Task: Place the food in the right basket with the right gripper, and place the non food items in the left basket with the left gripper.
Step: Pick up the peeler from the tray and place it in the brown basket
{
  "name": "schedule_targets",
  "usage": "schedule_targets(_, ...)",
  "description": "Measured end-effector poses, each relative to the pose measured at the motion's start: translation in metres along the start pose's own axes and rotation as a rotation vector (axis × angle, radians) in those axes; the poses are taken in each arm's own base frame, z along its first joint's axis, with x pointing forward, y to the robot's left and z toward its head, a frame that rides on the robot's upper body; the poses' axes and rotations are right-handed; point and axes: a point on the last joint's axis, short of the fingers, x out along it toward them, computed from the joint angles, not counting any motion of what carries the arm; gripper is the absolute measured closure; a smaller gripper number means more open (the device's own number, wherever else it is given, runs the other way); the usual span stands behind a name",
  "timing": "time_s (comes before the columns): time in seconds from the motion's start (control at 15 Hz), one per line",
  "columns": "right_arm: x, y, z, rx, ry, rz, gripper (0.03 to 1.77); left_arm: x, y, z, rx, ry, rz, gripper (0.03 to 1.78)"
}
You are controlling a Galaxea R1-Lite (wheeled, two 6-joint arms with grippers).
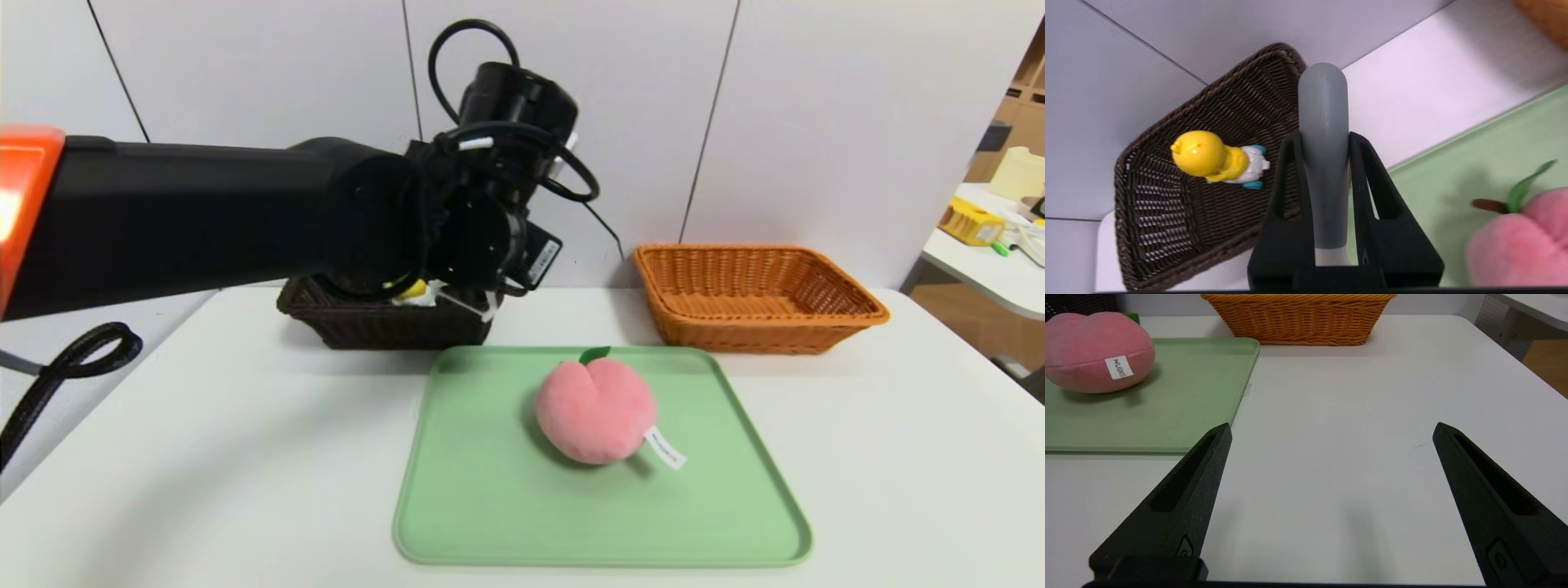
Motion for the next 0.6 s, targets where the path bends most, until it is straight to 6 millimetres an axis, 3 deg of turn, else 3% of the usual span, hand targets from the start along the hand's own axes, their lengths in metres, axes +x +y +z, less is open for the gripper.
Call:
schedule_targets(0.33, 0.000, 0.000, 0.000, 0.000, 0.000, 0.000, 0.10, 0.033, 0.076, -0.027, 0.087, 0.066, 0.032, 1.51)
schedule_targets(0.6, 0.000, 0.000, 0.000, 0.000, 0.000, 0.000, 0.10, 0.061, 0.105, -0.046, 0.163, 0.075, 0.008, 1.51)
